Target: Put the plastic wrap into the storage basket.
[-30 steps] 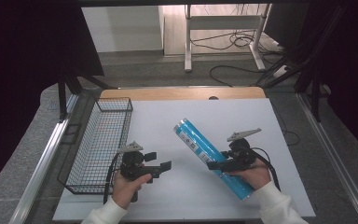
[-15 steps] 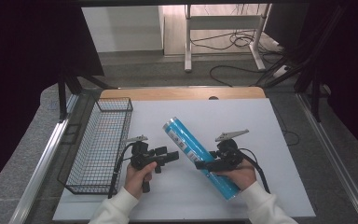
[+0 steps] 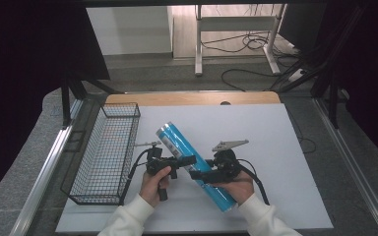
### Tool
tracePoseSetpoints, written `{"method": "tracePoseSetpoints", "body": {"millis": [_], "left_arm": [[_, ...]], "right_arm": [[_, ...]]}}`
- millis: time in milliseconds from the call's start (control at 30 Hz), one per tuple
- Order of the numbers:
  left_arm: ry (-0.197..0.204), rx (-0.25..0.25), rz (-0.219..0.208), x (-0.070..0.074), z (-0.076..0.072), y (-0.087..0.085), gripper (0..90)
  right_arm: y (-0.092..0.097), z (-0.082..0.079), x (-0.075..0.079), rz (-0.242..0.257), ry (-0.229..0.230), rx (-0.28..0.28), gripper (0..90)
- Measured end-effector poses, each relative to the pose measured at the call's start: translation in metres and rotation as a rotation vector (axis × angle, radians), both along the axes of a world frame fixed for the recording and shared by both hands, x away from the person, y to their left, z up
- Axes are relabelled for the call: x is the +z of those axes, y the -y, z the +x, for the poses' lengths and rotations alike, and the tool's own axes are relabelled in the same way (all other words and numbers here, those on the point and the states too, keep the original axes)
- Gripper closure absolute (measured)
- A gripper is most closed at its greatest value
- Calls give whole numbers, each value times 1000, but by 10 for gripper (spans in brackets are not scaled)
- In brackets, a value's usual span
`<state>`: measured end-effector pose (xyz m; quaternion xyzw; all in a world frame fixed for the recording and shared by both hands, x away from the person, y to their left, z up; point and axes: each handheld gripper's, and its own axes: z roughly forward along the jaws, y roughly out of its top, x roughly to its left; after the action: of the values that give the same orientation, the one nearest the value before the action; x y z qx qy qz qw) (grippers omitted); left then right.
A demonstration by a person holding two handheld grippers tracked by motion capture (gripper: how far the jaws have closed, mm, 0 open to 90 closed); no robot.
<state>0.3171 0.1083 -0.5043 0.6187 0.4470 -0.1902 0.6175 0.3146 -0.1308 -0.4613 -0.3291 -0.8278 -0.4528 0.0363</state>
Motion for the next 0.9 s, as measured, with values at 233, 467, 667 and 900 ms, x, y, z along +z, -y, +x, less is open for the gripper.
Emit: {"method": "tracePoseSetpoints", "body": {"millis": [233, 467, 667, 900], "left_arm": [[6, 9, -40, -2, -1, -5, 290], [-1, 0, -40, 1, -1, -9, 306], [3, -17, -33, 4, 0, -16, 314], [18, -4, -57, 8, -1, -26, 317]], "right_arm": [[-5, -1, -2, -7, 16, 7, 319], [-7, -4, -3, 5, 18, 0, 291], [5, -6, 11, 98, 39, 33, 163], [50, -13, 24, 74, 77, 3, 114]]}}
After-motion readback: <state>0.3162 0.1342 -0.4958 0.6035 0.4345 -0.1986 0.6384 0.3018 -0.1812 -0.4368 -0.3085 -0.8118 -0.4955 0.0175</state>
